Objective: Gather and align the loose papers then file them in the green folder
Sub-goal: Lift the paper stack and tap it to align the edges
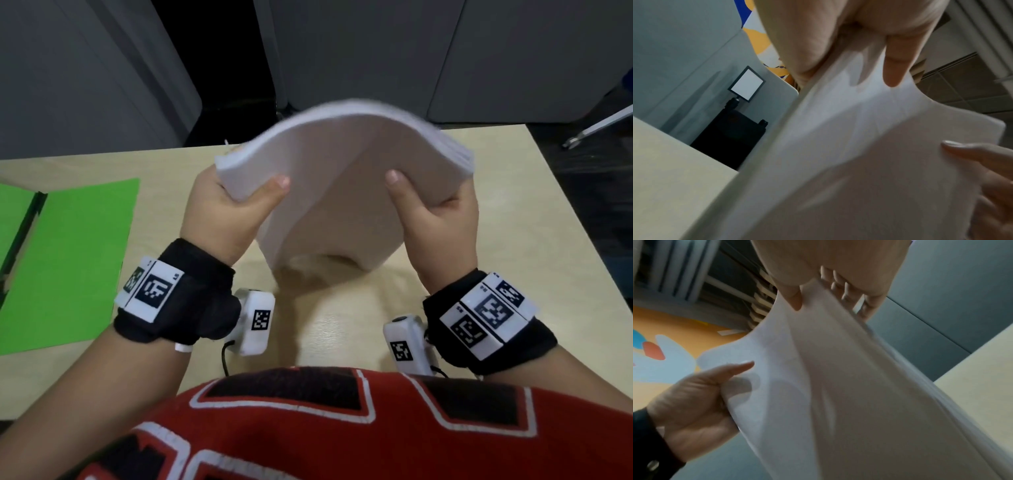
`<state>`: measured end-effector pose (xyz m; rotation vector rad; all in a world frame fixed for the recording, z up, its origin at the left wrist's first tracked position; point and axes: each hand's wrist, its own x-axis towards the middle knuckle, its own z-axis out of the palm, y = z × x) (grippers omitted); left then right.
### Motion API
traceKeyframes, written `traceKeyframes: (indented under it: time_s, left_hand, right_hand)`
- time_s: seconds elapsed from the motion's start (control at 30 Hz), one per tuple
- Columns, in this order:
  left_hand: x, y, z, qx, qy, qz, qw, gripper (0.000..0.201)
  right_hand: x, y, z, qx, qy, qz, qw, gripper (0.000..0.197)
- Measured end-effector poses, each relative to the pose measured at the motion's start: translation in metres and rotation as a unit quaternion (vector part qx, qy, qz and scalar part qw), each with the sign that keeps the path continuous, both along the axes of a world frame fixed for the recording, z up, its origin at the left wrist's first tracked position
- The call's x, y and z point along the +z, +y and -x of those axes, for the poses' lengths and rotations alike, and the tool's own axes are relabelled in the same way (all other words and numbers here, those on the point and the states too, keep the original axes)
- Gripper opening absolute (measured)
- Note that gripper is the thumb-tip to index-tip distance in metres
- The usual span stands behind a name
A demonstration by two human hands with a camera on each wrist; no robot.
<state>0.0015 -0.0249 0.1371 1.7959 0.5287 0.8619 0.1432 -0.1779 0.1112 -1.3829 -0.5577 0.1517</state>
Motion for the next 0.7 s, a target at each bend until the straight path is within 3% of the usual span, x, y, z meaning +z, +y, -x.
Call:
traceKeyframes:
  time_s: [0.07,0.17,0.3,0.37,0.43,0.53,0.57,0.7]
  left_hand:
    - [-0.006,0.004,0.001,0.013,0.029,0.026,0.999,0.019]
    - [-0.008,0.006,0.000,0.023,0.073,0.024,0.997,0.016]
    - [-0.001,0.007,-0.001,0.028,-0.002,0.022,0.999,0.019]
    - [-0.001,0.008,0.001,0.020,-0.026,0.034,0.999,0.015]
    - [-0.007,0.010,0.004,-0.002,-0.008,0.046,0.999,0.023]
    - [-0.020,0.009,0.004,-0.006,0.068,0.036,0.997,0.027]
    - [-0.022,0.009,0.003,0.008,0.082,0.022,0.996,0.027]
    - [-0.018,0.012,0.006,0.070,0.022,0.009,0.997,0.032]
  right_hand:
    - [-0.003,0.003,-0.002,0.012,0.006,0.024,1.000,0.034]
    - [-0.008,0.006,-0.005,0.021,-0.015,0.077,0.997,0.016]
    - [-0.001,0.002,-0.003,-0.011,-0.066,0.022,0.998,0.019]
    - [-0.001,0.002,-0.003,0.003,-0.050,0.008,0.999,0.020]
    - [-0.008,0.003,-0.005,0.006,-0.015,0.050,0.999,0.028]
    - [-0.021,0.006,-0.009,0.015,-0.006,0.152,0.988,0.017]
    - [-0.024,0.006,-0.010,0.018,-0.017,0.177,0.984,0.022]
    - [-0.027,0.006,-0.013,0.000,-0.042,0.191,0.981,0.035]
